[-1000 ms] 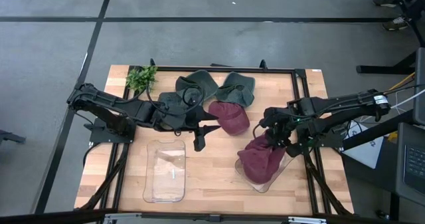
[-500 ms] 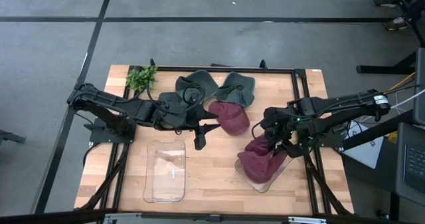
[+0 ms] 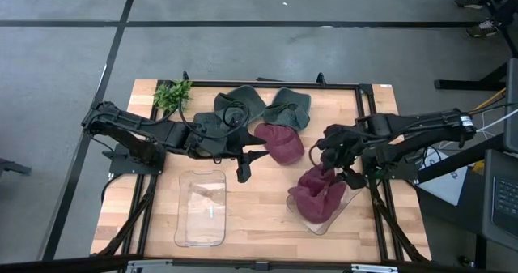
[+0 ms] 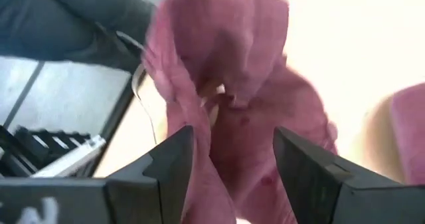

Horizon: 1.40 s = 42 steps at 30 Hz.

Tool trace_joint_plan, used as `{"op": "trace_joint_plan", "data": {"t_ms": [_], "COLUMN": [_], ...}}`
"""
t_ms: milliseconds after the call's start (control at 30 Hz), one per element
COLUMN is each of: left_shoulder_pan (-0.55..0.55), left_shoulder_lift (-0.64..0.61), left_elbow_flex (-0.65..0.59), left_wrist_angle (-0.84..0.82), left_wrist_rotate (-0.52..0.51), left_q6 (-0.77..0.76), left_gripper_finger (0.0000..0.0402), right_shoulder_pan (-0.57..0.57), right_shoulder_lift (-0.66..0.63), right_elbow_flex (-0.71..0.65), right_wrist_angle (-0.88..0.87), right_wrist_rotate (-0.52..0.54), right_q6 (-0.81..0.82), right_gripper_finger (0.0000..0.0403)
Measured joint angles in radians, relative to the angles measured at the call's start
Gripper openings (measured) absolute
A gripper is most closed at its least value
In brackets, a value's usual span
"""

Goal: Pick & Place hat
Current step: Put the left red cap into the right transparent bin

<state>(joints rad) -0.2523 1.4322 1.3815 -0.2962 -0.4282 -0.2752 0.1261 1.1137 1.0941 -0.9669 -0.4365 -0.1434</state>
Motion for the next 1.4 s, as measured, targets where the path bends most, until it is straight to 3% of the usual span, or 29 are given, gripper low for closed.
{"op": "trace_joint_plan", "data": {"t_ms": [333, 467, 633, 767, 1000, 1167, 1400], "left_shoulder_pan": [0.001, 0.008, 0.014, 0.014, 0.013, 0.013, 0.013], "left_shoulder_lift": [0.000, 0.000, 0.000, 0.000, 0.000, 0.000, 0.000], "left_elbow_flex": [0.000, 0.000, 0.000, 0.000, 0.000, 0.000, 0.000], "left_wrist_angle": [0.000, 0.000, 0.000, 0.000, 0.000, 0.000, 0.000], "left_wrist_rotate": [0.000, 0.001, 0.001, 0.002, 0.003, 0.003, 0.004], "left_q6": [0.000, 0.022, 0.053, 0.078, 0.079, 0.080, 0.079], "left_gripper_finger": [0.0143, 0.0143, 0.0143, 0.0143, 0.0143, 0.0143, 0.0143], "right_shoulder_pan": [0.019, 0.071, 0.173, 0.260, 0.391, 0.459, 0.488], "right_shoulder_lift": [-0.001, -0.001, 0.000, -0.009, -0.019, -0.019, -0.019], "right_elbow_flex": [0.236, 0.254, 0.254, 0.232, 0.114, 0.008, -0.066], "right_wrist_angle": [-0.100, -0.112, -0.271, -0.365, -0.354, -0.292, -0.109], "right_wrist_rotate": [-0.004, -0.014, -0.010, 0.076, 0.242, 0.328, 0.361], "right_q6": [0.348, 0.483, 0.503, 0.531, 0.597, 0.607, 0.606], "right_gripper_finger": [0.0207, 0.0207, 0.0207, 0.0207, 0.0207, 0.0207, 0.0207]}}
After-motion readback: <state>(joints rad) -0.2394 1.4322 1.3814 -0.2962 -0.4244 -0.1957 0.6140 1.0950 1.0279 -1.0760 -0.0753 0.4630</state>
